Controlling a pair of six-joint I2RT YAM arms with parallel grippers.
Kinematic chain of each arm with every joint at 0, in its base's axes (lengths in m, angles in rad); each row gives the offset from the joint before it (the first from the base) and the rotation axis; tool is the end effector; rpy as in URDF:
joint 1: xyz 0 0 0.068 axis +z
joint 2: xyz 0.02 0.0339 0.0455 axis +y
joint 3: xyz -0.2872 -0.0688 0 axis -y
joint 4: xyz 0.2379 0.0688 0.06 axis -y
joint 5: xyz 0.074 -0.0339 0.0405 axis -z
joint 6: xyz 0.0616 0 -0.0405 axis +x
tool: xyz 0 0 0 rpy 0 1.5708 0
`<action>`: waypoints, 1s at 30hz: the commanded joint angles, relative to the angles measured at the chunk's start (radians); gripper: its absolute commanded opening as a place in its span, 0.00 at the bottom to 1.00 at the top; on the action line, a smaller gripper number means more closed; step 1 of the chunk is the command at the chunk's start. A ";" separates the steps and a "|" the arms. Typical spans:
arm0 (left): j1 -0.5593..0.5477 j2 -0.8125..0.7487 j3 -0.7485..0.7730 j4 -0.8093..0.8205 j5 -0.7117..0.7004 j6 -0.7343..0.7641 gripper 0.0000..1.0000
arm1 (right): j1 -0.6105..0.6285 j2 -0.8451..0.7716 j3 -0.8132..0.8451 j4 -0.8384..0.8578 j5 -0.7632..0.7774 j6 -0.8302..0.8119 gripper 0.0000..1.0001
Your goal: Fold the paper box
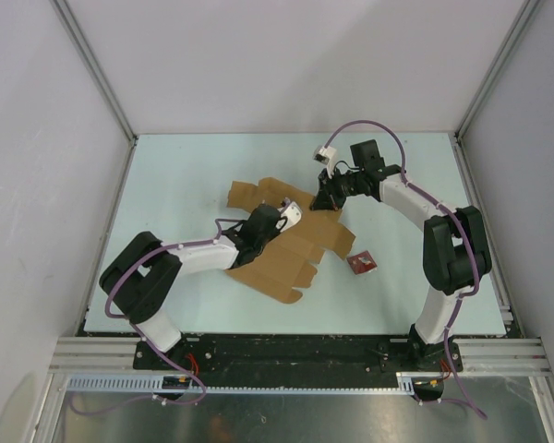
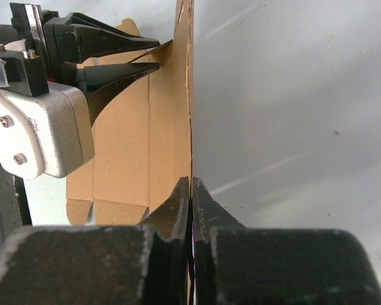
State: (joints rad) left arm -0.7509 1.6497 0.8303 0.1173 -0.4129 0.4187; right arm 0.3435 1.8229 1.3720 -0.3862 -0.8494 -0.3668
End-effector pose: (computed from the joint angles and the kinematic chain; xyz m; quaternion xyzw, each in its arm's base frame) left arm 0.2716 -0.2197 0.1827 0.4182 0.7880 0.1153 0.4370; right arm 0.3692 0.1812 0.2568 -0.4343 0.7461 0.3808 0.3313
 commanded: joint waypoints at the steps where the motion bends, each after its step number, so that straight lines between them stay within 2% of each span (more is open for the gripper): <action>1: -0.011 -0.051 -0.013 0.021 0.045 -0.009 0.32 | -0.006 -0.014 0.004 0.035 -0.013 0.008 0.02; 4: -0.010 -0.109 -0.031 0.021 0.091 -0.009 0.38 | -0.008 -0.011 0.004 0.038 -0.013 0.008 0.01; 10: -0.002 -0.203 -0.054 0.019 0.120 -0.003 0.43 | -0.011 -0.010 0.004 0.035 -0.013 0.005 0.02; 15: 0.061 -0.310 -0.063 -0.010 0.209 -0.032 0.47 | -0.014 -0.008 0.004 0.035 -0.013 0.005 0.02; 19: 0.152 -0.421 -0.082 -0.034 0.325 -0.072 0.51 | -0.014 -0.008 0.004 0.036 -0.013 0.005 0.02; 23: 0.249 -0.574 -0.124 -0.038 0.405 -0.119 0.60 | -0.015 -0.007 0.004 0.038 -0.014 0.006 0.02; 26: 0.344 -0.648 -0.166 -0.038 0.495 -0.170 0.70 | -0.014 -0.007 0.004 0.035 -0.017 0.005 0.02; 27: 0.367 -0.694 -0.178 -0.038 0.508 -0.193 0.74 | -0.012 -0.007 0.004 0.036 -0.017 0.005 0.02; 30: 0.444 -0.775 -0.236 -0.036 0.514 -0.230 0.77 | -0.014 -0.010 0.004 0.030 -0.019 0.002 0.02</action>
State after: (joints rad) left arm -0.3740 0.9661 0.6533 0.0875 0.0124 0.2771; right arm 0.3336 1.8233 1.3720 -0.3824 -0.8501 -0.3668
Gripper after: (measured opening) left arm 0.758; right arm 0.022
